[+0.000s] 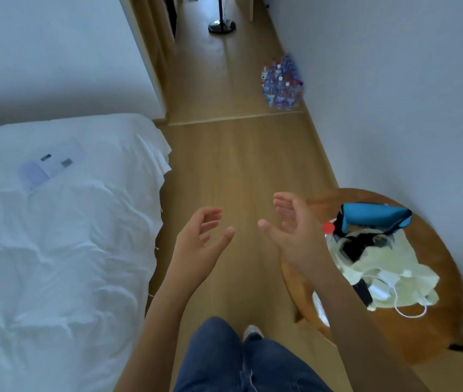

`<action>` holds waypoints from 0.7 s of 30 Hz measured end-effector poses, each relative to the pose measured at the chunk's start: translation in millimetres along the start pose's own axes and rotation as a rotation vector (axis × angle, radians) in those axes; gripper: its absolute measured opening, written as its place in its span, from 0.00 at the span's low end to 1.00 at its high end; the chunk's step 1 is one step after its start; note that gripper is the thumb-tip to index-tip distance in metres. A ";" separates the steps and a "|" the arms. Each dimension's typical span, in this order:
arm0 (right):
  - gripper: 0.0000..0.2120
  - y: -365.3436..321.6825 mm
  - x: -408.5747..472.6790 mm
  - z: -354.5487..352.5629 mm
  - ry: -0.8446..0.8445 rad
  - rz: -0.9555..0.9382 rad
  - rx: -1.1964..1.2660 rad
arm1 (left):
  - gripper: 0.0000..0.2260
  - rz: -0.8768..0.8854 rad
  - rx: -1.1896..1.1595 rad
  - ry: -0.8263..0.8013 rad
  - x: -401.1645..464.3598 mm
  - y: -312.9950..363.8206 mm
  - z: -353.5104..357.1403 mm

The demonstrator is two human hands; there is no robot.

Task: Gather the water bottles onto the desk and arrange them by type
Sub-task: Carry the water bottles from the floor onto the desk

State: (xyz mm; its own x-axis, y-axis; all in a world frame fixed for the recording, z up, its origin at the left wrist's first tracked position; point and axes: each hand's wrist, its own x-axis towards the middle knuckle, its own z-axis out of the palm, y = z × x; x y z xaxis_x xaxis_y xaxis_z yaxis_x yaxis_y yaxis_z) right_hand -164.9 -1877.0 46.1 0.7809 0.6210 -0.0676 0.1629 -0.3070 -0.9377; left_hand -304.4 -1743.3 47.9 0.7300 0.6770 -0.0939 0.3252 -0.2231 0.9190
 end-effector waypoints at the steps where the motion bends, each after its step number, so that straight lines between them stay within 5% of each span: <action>1: 0.25 -0.4 21.1 2.6 -0.008 0.010 -0.011 | 0.15 -0.007 -0.008 0.001 21.8 1.0 -1.9; 21: 0.27 -53.7 503.6 69.8 0.111 0.134 -0.028 | 0.15 0.016 0.014 -0.123 551.3 23.3 -62.1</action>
State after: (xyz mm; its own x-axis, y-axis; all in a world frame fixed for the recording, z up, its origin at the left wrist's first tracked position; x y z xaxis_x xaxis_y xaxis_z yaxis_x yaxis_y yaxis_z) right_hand 177.5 -1497.5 38.7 0.8584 0.4900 -0.1517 0.0685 -0.4026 -0.9128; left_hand 68.3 -1331.7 41.3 0.8031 0.5824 -0.1262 0.3204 -0.2434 0.9155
